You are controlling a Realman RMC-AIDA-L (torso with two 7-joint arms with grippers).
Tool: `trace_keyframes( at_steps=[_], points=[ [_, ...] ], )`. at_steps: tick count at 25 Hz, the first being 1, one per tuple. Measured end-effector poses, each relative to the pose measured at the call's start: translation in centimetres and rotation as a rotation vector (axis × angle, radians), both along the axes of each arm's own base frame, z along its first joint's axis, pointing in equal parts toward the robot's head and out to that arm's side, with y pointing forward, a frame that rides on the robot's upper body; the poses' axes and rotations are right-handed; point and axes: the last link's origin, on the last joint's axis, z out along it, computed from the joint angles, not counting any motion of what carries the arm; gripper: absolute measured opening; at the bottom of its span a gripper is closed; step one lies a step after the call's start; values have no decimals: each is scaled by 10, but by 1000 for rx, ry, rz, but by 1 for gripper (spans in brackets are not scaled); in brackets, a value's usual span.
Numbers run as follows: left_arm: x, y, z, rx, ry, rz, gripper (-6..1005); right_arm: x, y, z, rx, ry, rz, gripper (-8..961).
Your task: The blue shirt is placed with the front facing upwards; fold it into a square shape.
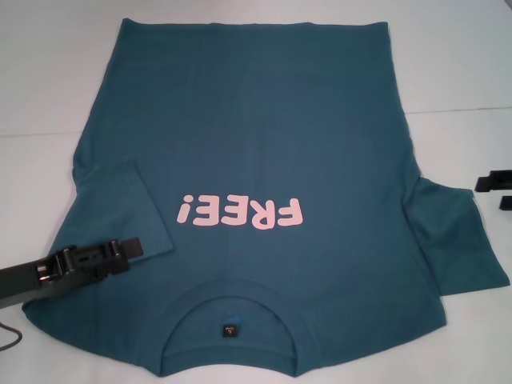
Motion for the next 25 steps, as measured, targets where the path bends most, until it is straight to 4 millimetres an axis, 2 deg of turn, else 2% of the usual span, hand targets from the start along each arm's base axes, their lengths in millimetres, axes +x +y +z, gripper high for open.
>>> trace_keyframes(
  at_steps=[15,25],
  points=[
    [-3,0,-2,8,5,20,630,-12,24,-38,-36,-51,-8,642],
    [-1,1,-3,5,2,20,630,-14,25,-45,-57,-64,0,627]
  ],
)
